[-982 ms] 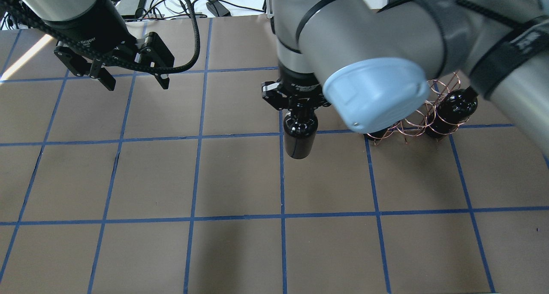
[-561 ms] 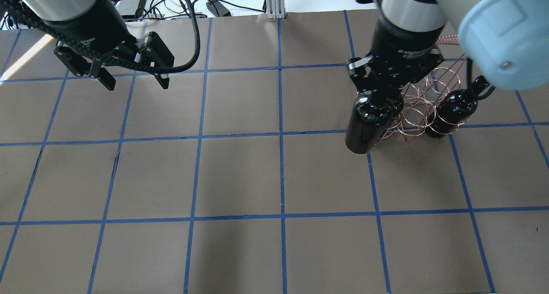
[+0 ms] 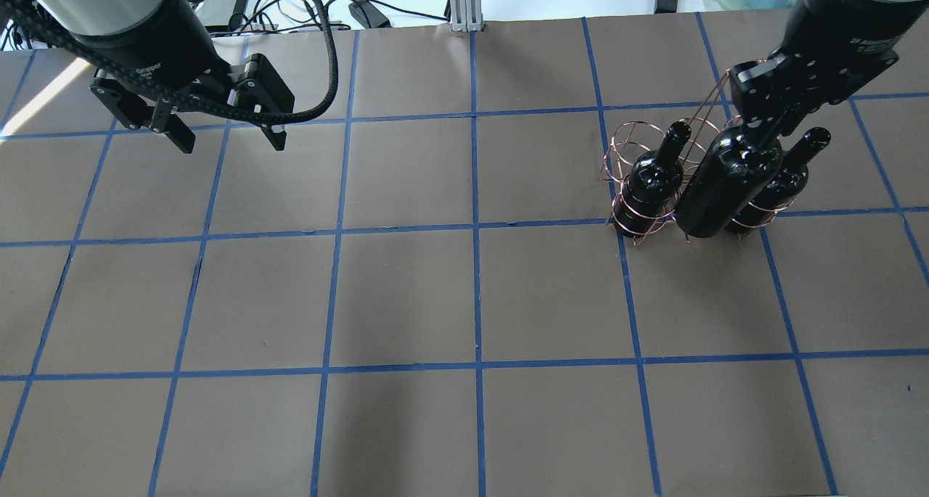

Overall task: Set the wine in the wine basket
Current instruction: 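Lift the bottle with the right gripper and carry it to the wire rack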

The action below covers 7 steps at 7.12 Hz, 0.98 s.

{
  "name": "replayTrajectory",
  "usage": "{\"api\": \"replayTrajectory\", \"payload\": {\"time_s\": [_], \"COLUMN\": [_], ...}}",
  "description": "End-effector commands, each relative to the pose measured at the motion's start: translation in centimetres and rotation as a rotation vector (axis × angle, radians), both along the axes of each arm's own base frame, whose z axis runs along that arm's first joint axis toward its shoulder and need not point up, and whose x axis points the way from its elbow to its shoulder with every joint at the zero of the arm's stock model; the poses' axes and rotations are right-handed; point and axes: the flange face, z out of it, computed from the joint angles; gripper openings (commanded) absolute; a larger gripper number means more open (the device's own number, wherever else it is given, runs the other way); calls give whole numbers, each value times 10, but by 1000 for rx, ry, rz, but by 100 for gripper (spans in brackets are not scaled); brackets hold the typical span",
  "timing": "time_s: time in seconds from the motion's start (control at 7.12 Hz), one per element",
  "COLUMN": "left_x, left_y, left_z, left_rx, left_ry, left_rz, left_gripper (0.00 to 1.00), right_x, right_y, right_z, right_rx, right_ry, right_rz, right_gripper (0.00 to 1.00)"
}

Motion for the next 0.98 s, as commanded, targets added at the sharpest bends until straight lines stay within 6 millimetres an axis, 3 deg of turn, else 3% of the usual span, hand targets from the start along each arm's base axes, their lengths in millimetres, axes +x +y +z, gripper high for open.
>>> {"api": "replayTrajectory", "payload": {"time_s": [0.0,0.42,0.84], "left_x": [-1,-1,0], "left_y": [0,1,7], "left_z": [0,0,-1], "left_rx": [0,1,8], "left_ry": [0,0,0], "left_rz": [1,1,3], "left_gripper": [100,100,100], "right_x": [-20,-30,-35], "right_y": [-13,-46,-62], "right_z": [-4,-30,-43], "right_rx": [-23,-30,-38], "right_ry": [5,12,1], "right_rz": [-10,13,-4], "right_gripper": [0,0,0]}}
